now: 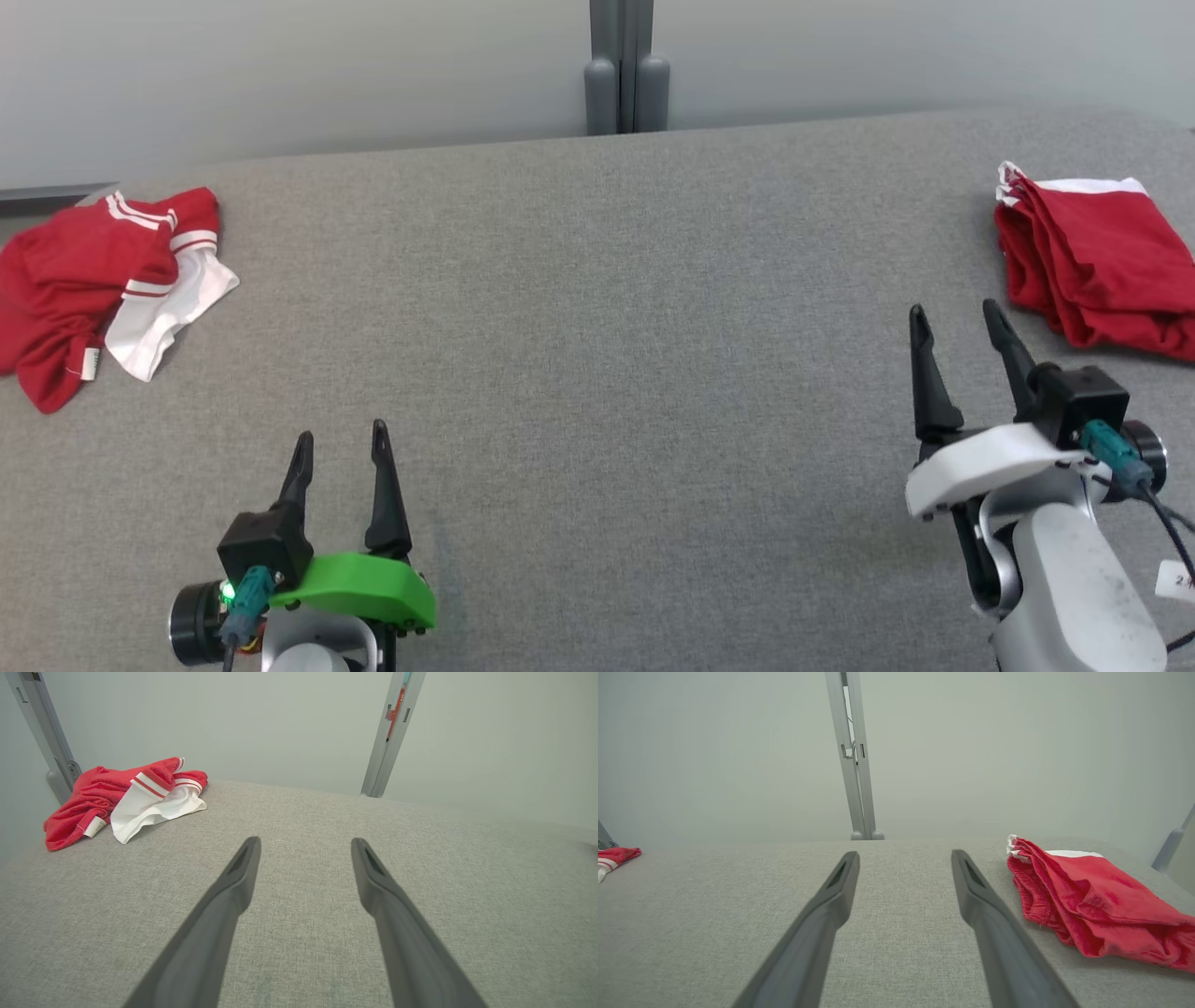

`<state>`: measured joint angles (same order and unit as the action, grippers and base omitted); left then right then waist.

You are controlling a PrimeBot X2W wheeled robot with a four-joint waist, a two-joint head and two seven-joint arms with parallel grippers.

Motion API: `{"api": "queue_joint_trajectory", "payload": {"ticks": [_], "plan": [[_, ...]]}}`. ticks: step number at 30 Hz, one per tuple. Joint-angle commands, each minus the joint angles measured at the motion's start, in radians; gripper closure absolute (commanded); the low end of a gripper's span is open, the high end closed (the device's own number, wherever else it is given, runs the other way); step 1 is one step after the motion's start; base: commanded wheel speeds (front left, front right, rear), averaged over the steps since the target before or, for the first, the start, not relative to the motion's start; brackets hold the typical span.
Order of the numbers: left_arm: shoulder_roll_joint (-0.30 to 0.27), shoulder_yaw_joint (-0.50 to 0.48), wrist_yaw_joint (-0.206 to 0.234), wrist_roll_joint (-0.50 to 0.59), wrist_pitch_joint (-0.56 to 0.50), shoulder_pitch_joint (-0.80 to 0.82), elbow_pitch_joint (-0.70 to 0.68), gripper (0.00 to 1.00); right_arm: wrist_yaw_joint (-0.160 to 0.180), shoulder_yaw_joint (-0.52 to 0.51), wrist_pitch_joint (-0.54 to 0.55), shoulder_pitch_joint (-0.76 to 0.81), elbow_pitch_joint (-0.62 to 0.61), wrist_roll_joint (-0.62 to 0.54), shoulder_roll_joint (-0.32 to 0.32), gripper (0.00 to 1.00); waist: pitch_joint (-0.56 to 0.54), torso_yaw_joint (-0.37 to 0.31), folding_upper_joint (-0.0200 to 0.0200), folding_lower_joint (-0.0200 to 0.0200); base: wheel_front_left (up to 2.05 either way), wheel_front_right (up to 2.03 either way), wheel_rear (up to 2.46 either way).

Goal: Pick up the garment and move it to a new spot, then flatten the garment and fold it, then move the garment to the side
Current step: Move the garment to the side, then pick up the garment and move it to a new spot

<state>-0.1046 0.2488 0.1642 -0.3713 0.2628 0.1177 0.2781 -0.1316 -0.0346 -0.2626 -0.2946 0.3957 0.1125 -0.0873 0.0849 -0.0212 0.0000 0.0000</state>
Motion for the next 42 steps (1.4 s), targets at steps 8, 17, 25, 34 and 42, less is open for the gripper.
{"api": "queue_joint_trajectory", "payload": {"ticks": [8,17,25,34,42], "plan": [[0.029,-0.028,-0.012,0.027,0.001,-0.085,-0.011,0.00,0.002,0.042,0.041,0.168,-0.136,0.039,0.035,0.00,-0.073,0.025,0.0000,0.0000,0.00,0.00,0.00],[0.042,-0.028,-0.023,0.037,0.002,-0.089,-0.002,0.00,0.002,0.066,0.031,0.237,-0.164,0.113,0.036,0.00,-0.071,0.040,0.0000,0.0000,0.00,0.00,0.00],[0.046,-0.035,-0.031,0.042,0.002,-0.067,0.006,0.00,0.002,0.073,0.025,0.240,-0.153,0.115,0.036,0.00,-0.069,0.037,0.0000,0.0000,0.00,0.00,0.00],[0.049,-0.044,-0.034,0.047,0.002,-0.063,0.006,0.00,0.002,0.079,0.024,0.233,-0.152,0.117,0.036,0.00,-0.065,0.036,0.0000,0.0000,0.00,0.00,0.00],[0.051,-0.041,-0.037,0.049,0.002,-0.053,0.008,0.00,0.002,0.072,0.031,0.244,-0.170,0.107,0.036,0.00,-0.067,0.091,0.0000,0.0000,0.00,0.00,0.00]]}}
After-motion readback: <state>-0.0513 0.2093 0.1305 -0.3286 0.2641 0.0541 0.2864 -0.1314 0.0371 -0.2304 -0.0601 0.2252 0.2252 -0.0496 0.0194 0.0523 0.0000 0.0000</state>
